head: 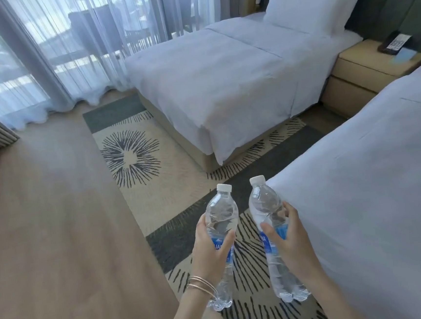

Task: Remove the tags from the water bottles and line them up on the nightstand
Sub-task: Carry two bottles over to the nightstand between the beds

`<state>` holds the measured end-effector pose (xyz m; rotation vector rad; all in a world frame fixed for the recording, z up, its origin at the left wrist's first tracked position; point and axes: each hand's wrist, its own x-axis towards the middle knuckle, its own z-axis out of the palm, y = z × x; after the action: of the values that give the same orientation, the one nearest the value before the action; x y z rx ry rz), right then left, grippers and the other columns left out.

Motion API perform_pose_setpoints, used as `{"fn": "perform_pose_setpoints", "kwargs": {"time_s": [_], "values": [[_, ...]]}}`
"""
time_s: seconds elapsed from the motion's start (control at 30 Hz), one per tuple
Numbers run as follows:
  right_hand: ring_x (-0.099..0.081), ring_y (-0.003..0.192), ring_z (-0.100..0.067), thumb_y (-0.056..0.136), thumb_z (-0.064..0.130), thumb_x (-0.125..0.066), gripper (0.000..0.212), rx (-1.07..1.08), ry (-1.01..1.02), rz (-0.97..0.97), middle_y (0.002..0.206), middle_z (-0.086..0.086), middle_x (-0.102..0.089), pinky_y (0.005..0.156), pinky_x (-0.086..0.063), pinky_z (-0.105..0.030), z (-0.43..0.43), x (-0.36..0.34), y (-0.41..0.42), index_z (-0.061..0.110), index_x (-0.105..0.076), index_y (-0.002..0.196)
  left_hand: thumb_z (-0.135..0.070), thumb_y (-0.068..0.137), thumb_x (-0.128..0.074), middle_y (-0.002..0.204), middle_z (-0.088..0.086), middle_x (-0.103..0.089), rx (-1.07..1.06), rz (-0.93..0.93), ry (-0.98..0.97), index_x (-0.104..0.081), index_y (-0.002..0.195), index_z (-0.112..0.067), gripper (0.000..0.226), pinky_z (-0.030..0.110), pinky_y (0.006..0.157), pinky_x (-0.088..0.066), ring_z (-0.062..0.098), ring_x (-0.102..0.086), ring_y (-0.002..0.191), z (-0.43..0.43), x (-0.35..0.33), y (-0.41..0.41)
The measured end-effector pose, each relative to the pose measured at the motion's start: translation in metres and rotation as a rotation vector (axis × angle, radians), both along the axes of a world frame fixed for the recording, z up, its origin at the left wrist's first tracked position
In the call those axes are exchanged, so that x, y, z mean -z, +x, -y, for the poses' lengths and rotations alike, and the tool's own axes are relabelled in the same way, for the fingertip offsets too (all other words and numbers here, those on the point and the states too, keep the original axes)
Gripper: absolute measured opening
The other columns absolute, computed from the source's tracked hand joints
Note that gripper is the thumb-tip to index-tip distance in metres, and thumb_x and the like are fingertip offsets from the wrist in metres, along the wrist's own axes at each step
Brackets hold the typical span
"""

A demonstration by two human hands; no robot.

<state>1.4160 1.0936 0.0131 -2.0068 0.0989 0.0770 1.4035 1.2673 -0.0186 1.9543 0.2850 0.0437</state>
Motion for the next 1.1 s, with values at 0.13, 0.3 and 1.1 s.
{"fn": "perform_pose_setpoints", "kwargs": {"time_s": [0.13, 0.3, 1.1], "values": [[-0.046, 0.122, -0.013, 0.074, 0.051, -0.057, 0.075, 0.065, -0.002, 0.021, 0.134, 0.009, -0.042, 0.095, -0.050, -0.037, -0.017, -0.006, 0.071, 0.028, -0.028, 0.139, -0.033, 0.082, -0.069, 0.129, 0.001, -0.052, 0.067, 0.031, 0.004, -0.033, 0.139, -0.020, 0.069, 0.024, 0.092, -0.046, 0.012, -0.056, 0.109, -0.021, -0.007, 0.079], [-0.049, 0.119, -0.013, 0.072, 0.050, -0.056, 0.075, 0.152, 0.024, 0.027, 0.130, 0.012, -0.040, 0.092, -0.052, -0.037, -0.040, -0.018, 0.150, 0.028, -0.028, 0.137, -0.028, 0.082, -0.070, 0.125, -0.001, -0.054, 0.131, 0.045, 0.000, -0.035, 0.137, -0.020, 0.066, 0.026, 0.093, -0.045, 0.009, -0.056, 0.106, -0.045, -0.021, 0.177], [-0.048, 0.105, -0.009, 0.081, 0.032, -0.063, 0.064, 0.437, 0.008, 0.034, 0.124, 0.009, -0.041, 0.067, -0.045, -0.001, 0.058, 0.006, 0.475, 0.019, -0.031, 0.135, -0.024, 0.083, -0.069, 0.114, -0.010, -0.051, 0.395, 0.023, 0.054, -0.036, 0.130, -0.022, 0.057, -0.002, 0.072, -0.040, -0.001, -0.053, 0.091, 0.061, -0.031, 0.536]]}}
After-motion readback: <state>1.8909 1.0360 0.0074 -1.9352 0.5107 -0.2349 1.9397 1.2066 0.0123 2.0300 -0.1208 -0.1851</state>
